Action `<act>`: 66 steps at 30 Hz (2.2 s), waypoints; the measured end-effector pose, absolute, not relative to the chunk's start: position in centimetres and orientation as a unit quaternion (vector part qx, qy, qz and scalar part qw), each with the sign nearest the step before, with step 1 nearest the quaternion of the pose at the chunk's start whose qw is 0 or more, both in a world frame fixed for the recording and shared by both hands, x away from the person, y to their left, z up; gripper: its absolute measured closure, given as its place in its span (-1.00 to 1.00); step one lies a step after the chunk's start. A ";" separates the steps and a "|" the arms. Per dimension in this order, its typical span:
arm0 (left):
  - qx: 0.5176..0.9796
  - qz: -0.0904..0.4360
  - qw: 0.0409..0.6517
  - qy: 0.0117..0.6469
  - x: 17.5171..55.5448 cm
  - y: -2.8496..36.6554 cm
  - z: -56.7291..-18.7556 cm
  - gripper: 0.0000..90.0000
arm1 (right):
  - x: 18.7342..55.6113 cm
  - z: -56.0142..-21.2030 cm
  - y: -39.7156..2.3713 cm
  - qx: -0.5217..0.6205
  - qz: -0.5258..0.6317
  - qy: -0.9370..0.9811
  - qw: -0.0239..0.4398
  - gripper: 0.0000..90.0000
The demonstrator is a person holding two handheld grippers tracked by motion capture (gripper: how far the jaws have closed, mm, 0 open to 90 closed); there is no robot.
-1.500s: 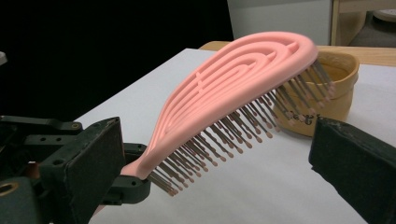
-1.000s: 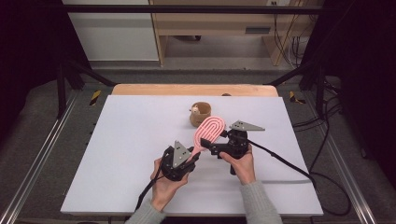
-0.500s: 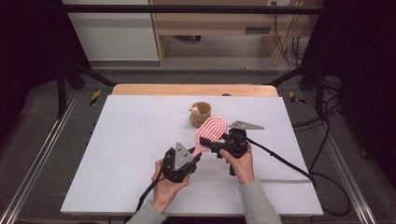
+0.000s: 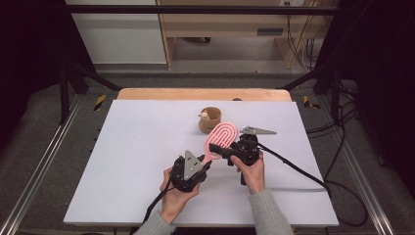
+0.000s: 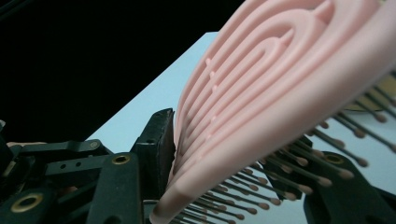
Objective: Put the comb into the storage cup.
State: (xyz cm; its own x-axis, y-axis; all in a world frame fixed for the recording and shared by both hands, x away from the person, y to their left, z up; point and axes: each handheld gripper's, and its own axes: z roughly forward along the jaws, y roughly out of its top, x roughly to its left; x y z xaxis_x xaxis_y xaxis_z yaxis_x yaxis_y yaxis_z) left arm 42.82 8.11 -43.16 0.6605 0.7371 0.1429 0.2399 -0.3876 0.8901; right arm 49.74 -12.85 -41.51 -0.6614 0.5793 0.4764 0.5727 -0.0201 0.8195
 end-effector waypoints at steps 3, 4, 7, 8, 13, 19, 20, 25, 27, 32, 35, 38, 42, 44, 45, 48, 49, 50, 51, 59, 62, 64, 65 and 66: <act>0.788 0.272 0.457 0.309 42.8 8.1 -43.3 0.54 | 49.7 -41.5 -12.8 0.410 0.583 0.702 -0.003 0.14; 0.788 0.273 0.457 0.309 42.8 8.0 -43.3 0.54 | 49.7 -41.5 -12.9 0.410 0.582 0.702 -0.004 0.15; 0.788 0.274 0.456 0.308 42.8 7.9 -43.4 0.54 | 49.6 -41.4 -12.9 0.410 0.583 0.702 -0.009 0.19; 0.789 0.275 0.456 0.308 42.8 7.9 -43.4 0.54 | 49.6 -41.4 -12.9 0.409 0.583 0.702 -0.011 0.22; 0.788 0.277 0.456 0.306 42.8 7.8 -43.5 0.53 | 49.4 -41.2 -12.9 0.407 0.589 0.699 -0.014 0.28; 0.789 0.277 0.456 0.305 42.8 7.6 -43.5 0.53 | 49.2 -41.1 -13.0 0.402 0.592 0.699 -0.019 0.35; 0.789 0.276 0.457 0.305 42.9 7.6 -43.5 0.53 | 49.2 -41.1 -13.0 0.401 0.593 0.698 -0.019 0.36; 0.789 0.275 0.458 0.304 42.8 7.5 -43.5 0.53 | 49.0 -40.9 -13.1 0.399 0.595 0.697 -0.023 0.38; 0.788 0.276 0.459 0.304 42.8 7.5 -43.5 0.53 | 48.9 -40.9 -13.1 0.397 0.597 0.697 -0.023 0.38; 0.788 0.274 0.461 0.303 42.8 7.4 -43.5 0.53 | 48.8 -40.8 -13.2 0.392 0.599 0.698 -0.024 0.39; 0.788 0.274 0.462 0.301 42.8 7.4 -43.5 0.53 | 48.7 -40.7 -13.2 0.391 0.601 0.696 -0.022 0.39; 0.788 0.272 0.463 0.300 42.8 7.4 -43.4 0.52 | 48.7 -40.7 -13.3 0.389 0.603 0.696 -0.022 0.39; 0.789 0.271 0.463 0.300 42.9 7.3 -43.4 0.49 | 48.6 -40.6 -13.3 0.387 0.603 0.698 -0.023 0.40; 0.790 0.271 0.463 0.299 42.9 7.3 -43.4 0.48 | 48.5 -40.6 -13.3 0.386 0.603 0.698 -0.019 0.40; 0.790 0.270 0.462 0.299 42.9 7.3 -43.4 0.47 | 48.5 -40.6 -13.3 0.386 0.603 0.698 -0.019 0.40; 0.791 0.268 0.461 0.298 43.0 7.3 -43.3 0.42 | 48.5 -40.5 -13.4 0.384 0.603 0.699 -0.018 0.40; 0.792 0.268 0.461 0.298 43.0 7.4 -43.3 0.41 | 48.4 -40.5 -13.4 0.384 0.603 0.699 -0.015 0.40; 0.792 0.267 0.462 0.298 43.0 7.4 -43.3 0.39 | 48.4 -40.5 -13.4 0.384 0.603 0.699 -0.013 0.40; 0.792 0.265 0.463 0.297 43.1 7.4 -43.2 0.37 | 48.4 -40.4 -13.5 0.384 0.604 0.699 -0.011 0.40; 0.793 0.250 0.468 0.298 43.3 8.2 -42.9 0.12 | 48.3 -40.1 -13.7 0.387 0.604 0.697 0.008 0.40; 0.793 0.234 0.477 0.299 43.6 8.5 -42.7 -0.05 | 48.3 -40.0 -13.9 0.389 0.604 0.696 0.017 0.40; 0.793 0.226 0.480 0.300 43.7 8.7 -42.5 -0.14 | 48.4 -39.9 -14.0 0.390 0.603 0.696 0.019 0.40; 0.792 0.222 0.484 0.299 43.8 8.8 -42.3 -0.17 | 48.4 -39.8 -14.0 0.390 0.603 0.696 0.021 0.40; 0.791 0.221 0.486 0.298 43.9 8.9 -42.1 -0.20 | 48.4 -39.8 -14.1 0.390 0.603 0.696 0.023 0.40</act>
State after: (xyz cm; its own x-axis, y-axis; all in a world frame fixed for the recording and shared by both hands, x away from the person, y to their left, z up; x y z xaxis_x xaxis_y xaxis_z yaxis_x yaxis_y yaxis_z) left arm 43.86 8.94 -42.14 0.7249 0.6862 0.0600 0.2566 -0.3498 0.9010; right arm 48.41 -14.06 -39.79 -0.6947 0.5701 0.4386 0.5156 -0.0306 0.8563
